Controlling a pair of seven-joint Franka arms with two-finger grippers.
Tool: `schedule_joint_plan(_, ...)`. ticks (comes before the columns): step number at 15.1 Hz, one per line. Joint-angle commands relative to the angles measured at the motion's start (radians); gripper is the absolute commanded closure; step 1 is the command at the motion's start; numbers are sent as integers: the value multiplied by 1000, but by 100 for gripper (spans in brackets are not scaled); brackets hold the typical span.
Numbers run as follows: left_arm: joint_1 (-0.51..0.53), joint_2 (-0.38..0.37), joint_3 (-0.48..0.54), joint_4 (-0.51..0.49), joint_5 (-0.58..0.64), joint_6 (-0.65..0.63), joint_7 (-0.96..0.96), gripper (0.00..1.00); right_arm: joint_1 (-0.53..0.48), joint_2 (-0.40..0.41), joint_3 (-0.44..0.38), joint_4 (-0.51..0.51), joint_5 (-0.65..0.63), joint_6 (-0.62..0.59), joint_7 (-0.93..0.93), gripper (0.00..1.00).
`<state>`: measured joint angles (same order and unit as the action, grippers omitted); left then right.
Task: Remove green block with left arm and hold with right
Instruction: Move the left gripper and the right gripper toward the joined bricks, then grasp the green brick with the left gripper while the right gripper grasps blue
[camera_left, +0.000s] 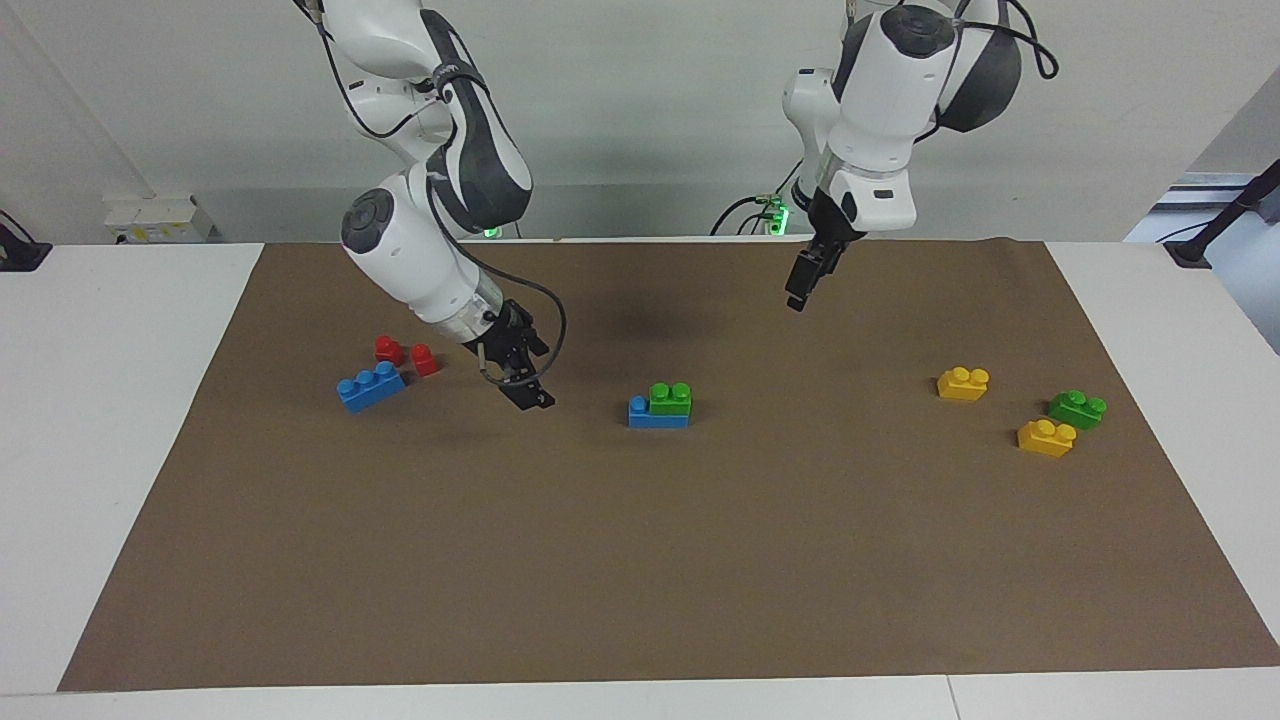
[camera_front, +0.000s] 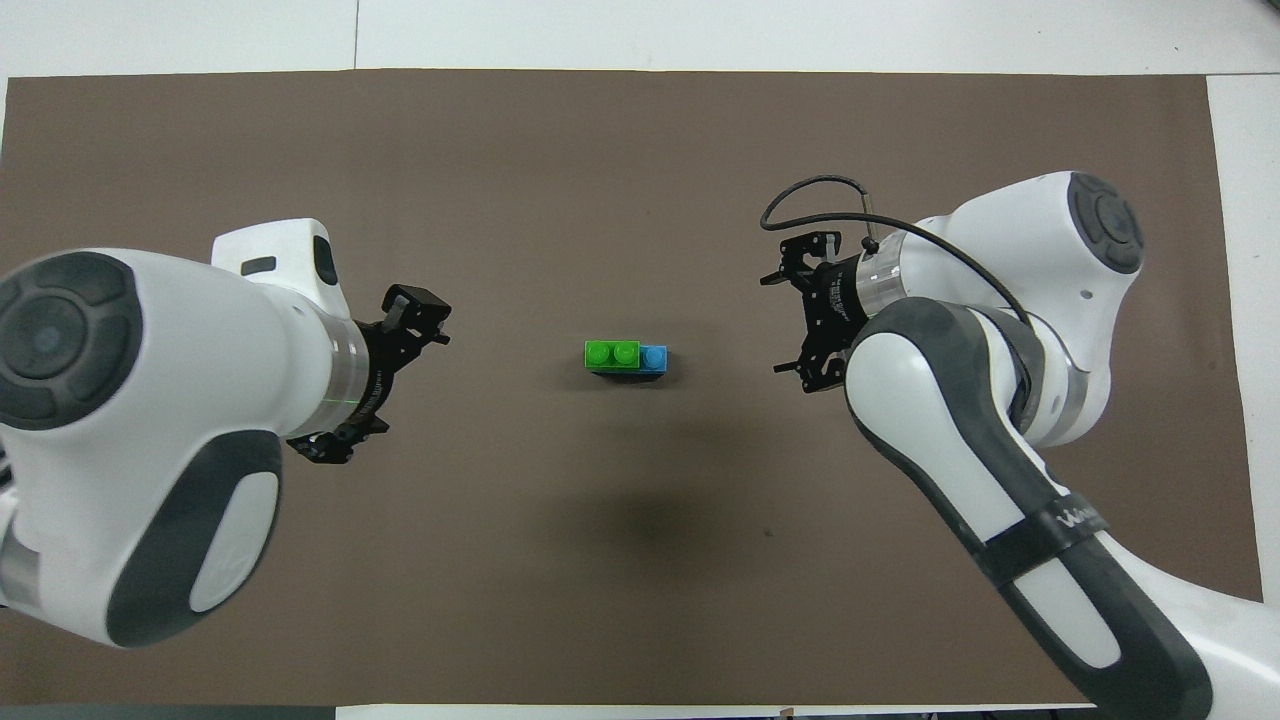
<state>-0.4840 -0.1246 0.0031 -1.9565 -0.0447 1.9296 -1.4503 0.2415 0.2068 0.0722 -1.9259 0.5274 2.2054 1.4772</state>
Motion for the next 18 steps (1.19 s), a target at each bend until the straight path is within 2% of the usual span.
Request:
schedule_joint_plan(1,-82,48,18,-35,-4,106,-267,0,45,58,-2,-5,54,92,25,4)
schedule_joint_plan(4,-122,126,18,-24,0,183,-465,0,88,105,-2,-11,82,152,34,4)
schedule_joint_plan(9,-136,281,17,89,37,215,-686,0,179,140,-2,-70,163,296,37,4)
schedule_joint_plan(14,-145,332,17,116,37,252,-774,0,225,198,-2,-70,200,410,37,4)
schedule_joint_plan(15,-145,347,17,125,43,253,-779,0,225,200,-2,-71,200,418,37,10)
schedule_joint_plan(16,-146,359,17,126,45,253,-789,0,225,200,-2,-71,200,418,38,21)
schedule_joint_plan(17,-159,371,17,126,54,265,-804,0,225,200,-2,-73,200,419,37,38)
schedule_joint_plan(18,-165,382,17,126,68,278,-818,0,225,200,-2,-73,200,421,37,69)
